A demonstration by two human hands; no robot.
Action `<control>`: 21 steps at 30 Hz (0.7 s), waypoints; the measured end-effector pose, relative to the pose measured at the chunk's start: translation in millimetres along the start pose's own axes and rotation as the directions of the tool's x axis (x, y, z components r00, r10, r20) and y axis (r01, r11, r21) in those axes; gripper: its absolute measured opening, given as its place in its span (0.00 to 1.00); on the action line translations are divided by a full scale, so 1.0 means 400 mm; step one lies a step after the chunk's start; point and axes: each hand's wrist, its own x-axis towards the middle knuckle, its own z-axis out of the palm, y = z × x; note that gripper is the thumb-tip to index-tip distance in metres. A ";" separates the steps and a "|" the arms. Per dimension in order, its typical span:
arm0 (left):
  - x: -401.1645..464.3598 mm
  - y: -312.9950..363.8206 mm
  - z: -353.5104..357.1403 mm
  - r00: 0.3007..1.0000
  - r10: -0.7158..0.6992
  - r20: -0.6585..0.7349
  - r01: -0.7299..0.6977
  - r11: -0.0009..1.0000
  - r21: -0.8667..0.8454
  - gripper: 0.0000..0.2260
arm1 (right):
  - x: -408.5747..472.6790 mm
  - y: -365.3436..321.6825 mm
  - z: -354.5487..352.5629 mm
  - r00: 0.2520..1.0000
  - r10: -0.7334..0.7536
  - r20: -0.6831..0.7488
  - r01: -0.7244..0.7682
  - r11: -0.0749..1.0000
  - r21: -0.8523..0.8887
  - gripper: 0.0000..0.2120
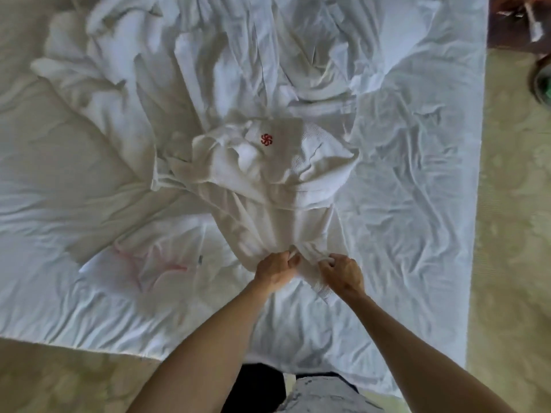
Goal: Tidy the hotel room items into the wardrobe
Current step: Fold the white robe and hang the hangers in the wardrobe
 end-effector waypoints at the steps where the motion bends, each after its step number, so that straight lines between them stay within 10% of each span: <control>1: -0.016 -0.019 0.054 1.000 0.001 0.021 -0.001 1.000 -0.006 0.25 | -0.034 0.044 0.027 1.000 0.024 0.010 -0.024 1.000 -0.004 0.11; 15: -0.085 -0.199 0.321 0.997 0.073 0.026 -0.069 0.989 -0.132 0.16 | -0.163 0.251 0.181 0.987 -0.067 0.145 0.068 0.998 -0.002 0.24; 19: -0.081 -0.236 0.151 0.943 0.052 -0.329 -0.142 0.957 -0.253 0.09 | -0.102 0.055 0.159 0.959 -0.274 -0.071 0.276 0.960 0.033 0.22; 21: -0.053 -0.271 0.053 0.774 -0.008 -0.633 -0.173 0.959 -0.224 0.09 | -0.041 -0.069 0.176 0.898 -0.406 -0.169 0.405 0.913 -0.042 0.19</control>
